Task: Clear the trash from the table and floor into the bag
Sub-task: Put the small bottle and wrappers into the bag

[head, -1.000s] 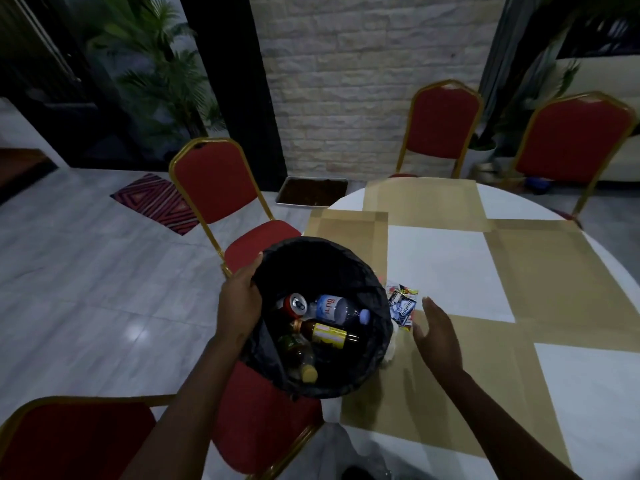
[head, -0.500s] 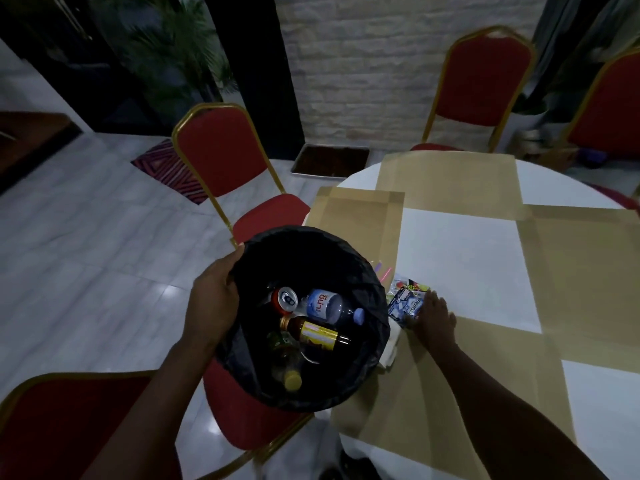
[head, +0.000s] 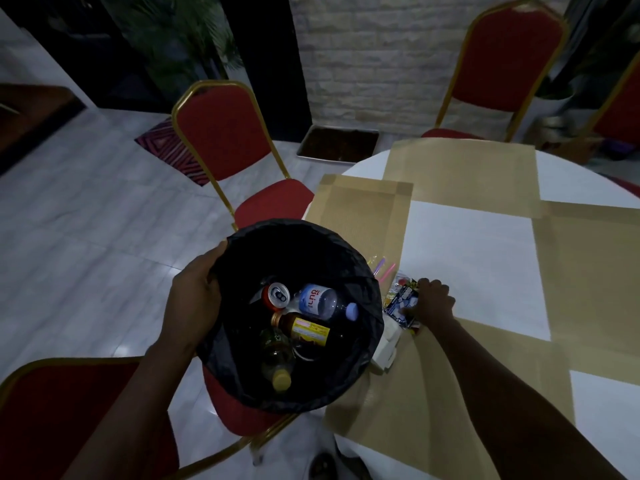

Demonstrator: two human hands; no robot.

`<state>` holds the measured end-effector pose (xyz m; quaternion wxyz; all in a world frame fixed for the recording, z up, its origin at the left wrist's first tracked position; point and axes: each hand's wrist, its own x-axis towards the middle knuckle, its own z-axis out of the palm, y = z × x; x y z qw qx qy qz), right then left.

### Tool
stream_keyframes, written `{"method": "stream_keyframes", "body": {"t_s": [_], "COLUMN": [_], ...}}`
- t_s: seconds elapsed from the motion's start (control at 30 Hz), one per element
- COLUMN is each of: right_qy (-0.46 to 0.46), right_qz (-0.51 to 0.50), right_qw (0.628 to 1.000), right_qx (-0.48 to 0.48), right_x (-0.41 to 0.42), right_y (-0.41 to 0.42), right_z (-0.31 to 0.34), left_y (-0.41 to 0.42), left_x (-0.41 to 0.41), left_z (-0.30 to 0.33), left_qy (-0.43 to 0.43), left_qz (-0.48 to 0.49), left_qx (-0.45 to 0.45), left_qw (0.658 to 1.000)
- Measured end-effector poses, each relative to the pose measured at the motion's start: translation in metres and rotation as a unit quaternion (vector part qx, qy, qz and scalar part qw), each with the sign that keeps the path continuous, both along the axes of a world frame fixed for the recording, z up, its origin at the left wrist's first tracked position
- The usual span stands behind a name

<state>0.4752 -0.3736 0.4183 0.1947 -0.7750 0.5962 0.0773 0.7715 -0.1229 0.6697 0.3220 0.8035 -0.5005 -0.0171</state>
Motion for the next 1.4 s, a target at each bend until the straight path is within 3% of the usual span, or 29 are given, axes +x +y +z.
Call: {"method": "stream_keyframes", "body": {"t_s": [0.27, 0.43, 0.63, 0.8, 1.03, 1.27, 1.4], "right_qy": [-0.232, -0.346, -0.446, -0.529, -0.507, -0.378, -0.351], "right_qz": [-0.081, -0.127, -0.134, -0.117, 0.006, 0.093, 0.133], "right_qw": [0.968, 0.929, 0.870, 0.818, 0.858, 0.921, 0.926], "right_qx": [0.052, -0.023, -0.162, -0.194, -0.079, 0.031, 0.029], "right_x": [-0.004, -0.006, -0.003, 0.014, 0.067, 0.100, 0.096], "right_y": [0.007, 0.021, 0.057, 0.100, 0.153, 0.186, 0.194], "right_z": [0.006, 0.051, 0.155, 0.219, 0.219, 0.193, 0.192], "left_y": [-0.002, -0.001, 0.003, 0.008, 0.015, 0.024, 0.036], "left_x": [0.001, 0.005, 0.007, 0.006, -0.001, -0.006, -0.007], "left_z": [-0.002, -0.004, -0.011, -0.014, -0.016, -0.022, -0.027], "left_qy": [0.000, -0.002, 0.013, 0.029, 0.032, 0.019, 0.036], "left_qz": [0.007, 0.004, -0.010, -0.015, -0.020, -0.011, 0.003], "left_qx": [0.007, 0.003, -0.014, -0.030, -0.048, -0.065, -0.090], "left_qw": [1.000, 1.000, 1.000, 0.999, 0.998, 0.998, 0.995]}}
